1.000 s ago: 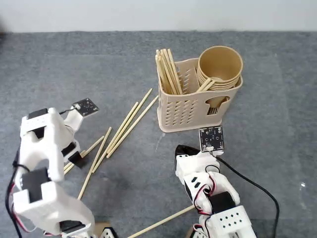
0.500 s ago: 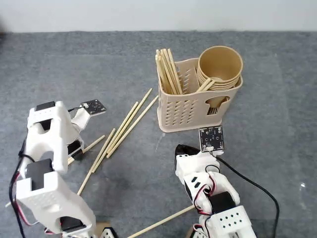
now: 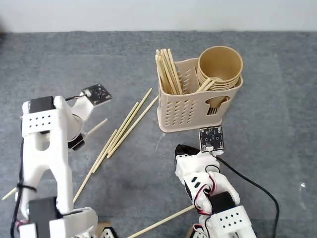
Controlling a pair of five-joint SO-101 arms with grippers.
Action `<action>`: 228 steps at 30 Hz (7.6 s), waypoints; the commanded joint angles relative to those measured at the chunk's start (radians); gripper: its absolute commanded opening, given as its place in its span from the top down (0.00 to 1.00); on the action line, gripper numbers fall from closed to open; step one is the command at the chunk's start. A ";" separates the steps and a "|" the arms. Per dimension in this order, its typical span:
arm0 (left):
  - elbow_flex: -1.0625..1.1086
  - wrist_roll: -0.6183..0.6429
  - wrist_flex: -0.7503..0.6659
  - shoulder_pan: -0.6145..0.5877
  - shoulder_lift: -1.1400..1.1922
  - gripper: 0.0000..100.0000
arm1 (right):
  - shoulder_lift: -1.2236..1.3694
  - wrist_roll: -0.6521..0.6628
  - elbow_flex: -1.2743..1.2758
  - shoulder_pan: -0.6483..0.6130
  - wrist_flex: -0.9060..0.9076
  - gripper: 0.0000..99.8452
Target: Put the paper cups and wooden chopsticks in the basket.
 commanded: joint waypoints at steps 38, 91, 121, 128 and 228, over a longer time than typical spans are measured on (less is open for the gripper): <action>-0.645 1.048 -0.832 0.643 -0.206 0.99 | -0.015 0.009 0.009 -0.007 -0.018 0.99; -0.199 0.772 -0.245 0.365 -0.095 0.84 | -0.015 0.009 0.009 -0.005 -0.016 0.99; -0.549 0.707 -0.163 0.365 0.686 0.77 | -0.015 0.009 0.009 -0.005 -0.016 0.99; -0.745 0.703 -0.080 0.368 0.884 0.78 | -0.015 0.009 0.009 -0.004 -0.016 0.99; -1.035 1.120 -0.477 0.707 0.261 0.99 | -0.015 0.009 0.014 -0.008 -0.021 0.99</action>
